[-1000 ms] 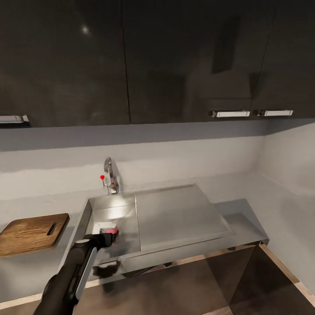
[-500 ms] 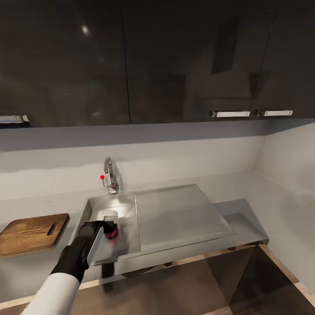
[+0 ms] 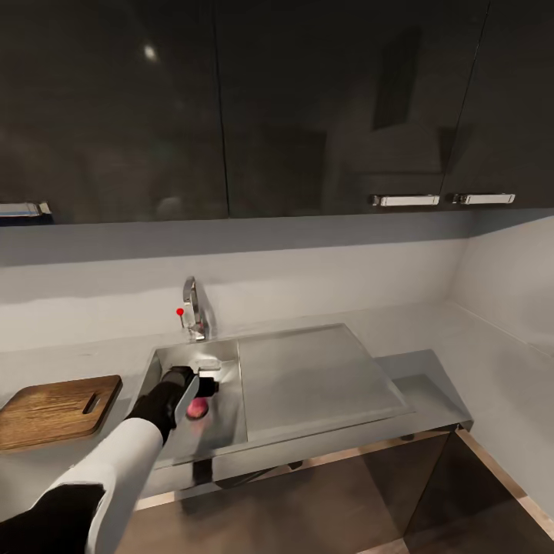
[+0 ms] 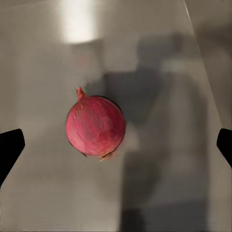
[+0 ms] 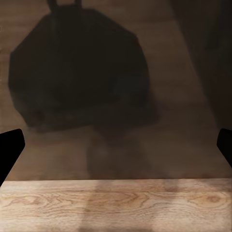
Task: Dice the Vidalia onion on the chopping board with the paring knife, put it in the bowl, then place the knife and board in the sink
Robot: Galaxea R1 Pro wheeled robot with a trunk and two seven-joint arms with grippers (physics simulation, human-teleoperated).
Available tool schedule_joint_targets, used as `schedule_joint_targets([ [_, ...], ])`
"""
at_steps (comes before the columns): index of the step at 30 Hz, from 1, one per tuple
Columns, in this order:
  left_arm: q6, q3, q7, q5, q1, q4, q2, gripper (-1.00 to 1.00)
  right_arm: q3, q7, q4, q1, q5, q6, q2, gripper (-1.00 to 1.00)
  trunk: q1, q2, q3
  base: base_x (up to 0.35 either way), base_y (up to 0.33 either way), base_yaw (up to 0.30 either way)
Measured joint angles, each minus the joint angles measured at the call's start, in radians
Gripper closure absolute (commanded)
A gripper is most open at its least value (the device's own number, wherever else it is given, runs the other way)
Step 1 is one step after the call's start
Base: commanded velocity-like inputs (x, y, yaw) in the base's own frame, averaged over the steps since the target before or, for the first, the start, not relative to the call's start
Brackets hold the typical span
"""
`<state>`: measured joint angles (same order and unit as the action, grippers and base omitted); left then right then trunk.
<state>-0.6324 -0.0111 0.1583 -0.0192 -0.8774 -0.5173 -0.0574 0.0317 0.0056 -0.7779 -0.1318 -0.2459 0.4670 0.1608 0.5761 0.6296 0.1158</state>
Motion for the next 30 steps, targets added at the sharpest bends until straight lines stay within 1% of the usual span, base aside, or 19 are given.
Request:
schedule_joint_targets([
  [5,0.026,0.0,0.001,0.0,-0.05,0.063,0.007,-1.0,0.0,0.0,0.0,0.0,0.0,0.0,0.0,-1.0,0.0,0.0,0.0,0.0,0.0,0.0],
  [8,0.031,0.0,0.001,0.0,-0.063,0.077,0.015,-1.0,0.0,0.0,0.0,0.0,0.0,0.0,0.0,-1.0,0.0,0.0,0.0,0.0,0.0,0.0],
  [14,0.033,0.001,0.0,-0.001,-0.065,0.08,0.022,-1.0,0.0,0.0,0.0,0.0,0.0,0.0,0.0,-1.0,0.0,0.0,0.003,0.0,0.0,0.0],
  [30,0.033,0.005,-0.004,-0.002,-0.063,0.09,0.025,-1.0,-0.002,-0.001,0.0,0.0,0.0,-0.002,0.0,-1.0,0.0,0.0,0.028,0.0,0.0,0.0],
])
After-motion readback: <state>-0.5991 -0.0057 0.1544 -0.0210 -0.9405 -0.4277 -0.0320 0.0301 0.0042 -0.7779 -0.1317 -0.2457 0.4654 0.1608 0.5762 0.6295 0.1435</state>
